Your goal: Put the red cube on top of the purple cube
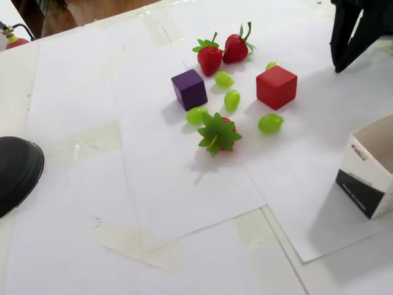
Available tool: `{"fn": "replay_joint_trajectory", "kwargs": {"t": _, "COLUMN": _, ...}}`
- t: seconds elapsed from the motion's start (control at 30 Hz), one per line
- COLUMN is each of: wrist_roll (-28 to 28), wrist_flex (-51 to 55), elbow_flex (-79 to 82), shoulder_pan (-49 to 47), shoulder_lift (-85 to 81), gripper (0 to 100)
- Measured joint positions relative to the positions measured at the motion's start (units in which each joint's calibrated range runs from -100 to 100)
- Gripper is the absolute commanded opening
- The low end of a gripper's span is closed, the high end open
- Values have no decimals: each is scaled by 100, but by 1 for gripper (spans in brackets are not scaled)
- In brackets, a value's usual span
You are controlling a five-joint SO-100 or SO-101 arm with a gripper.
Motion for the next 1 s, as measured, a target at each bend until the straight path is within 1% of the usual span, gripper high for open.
{"fn": "replay_joint_trajectory", "kwargs": {"t": 0.17, "wrist_roll": 63, "wrist_flex": 474, "elbow_flex": -796, "shoulder_pan": 270, "shoulder_lift": 73, "gripper": 0}}
{"fn": "replay_joint_trajectory", "kwargs": {"t": 0.3, "wrist_roll": 190, "wrist_flex": 704, "elbow_flex": -1774, "shoulder_pan": 487, "shoulder_lift": 772, "gripper": 0}}
{"fn": "replay_joint_trajectory", "kwargs": {"t": 0.43, "wrist_roll": 464, "wrist_flex": 806, "elbow_flex": -3267, "shoulder_pan": 577, "shoulder_lift": 2281, "gripper": 0}}
{"fn": "replay_joint_trajectory", "kwargs": {"t": 0.53, "wrist_roll": 694, "wrist_flex": 814, "elbow_flex": -4534, "shoulder_pan": 554, "shoulder_lift": 3735, "gripper": 0}}
{"fn": "replay_joint_trajectory", "kwargs": {"t": 0.67, "wrist_roll": 840, "wrist_flex": 719, "elbow_flex": -5783, "shoulder_pan": 449, "shoulder_lift": 5307, "gripper": 0}}
{"fn": "replay_joint_trajectory", "kwargs": {"t": 0.77, "wrist_roll": 904, "wrist_flex": 466, "elbow_flex": -6190, "shoulder_pan": 277, "shoulder_lift": 6070, "gripper": 0}}
{"fn": "replay_joint_trajectory", "kwargs": {"t": 0.93, "wrist_roll": 957, "wrist_flex": 24, "elbow_flex": -6326, "shoulder_pan": 45, "shoulder_lift": 6915, "gripper": 0}}
{"fn": "replay_joint_trajectory", "kwargs": {"t": 1.0, "wrist_roll": 957, "wrist_flex": -134, "elbow_flex": -6326, "shoulder_pan": -45, "shoulder_lift": 7197, "gripper": 4}}
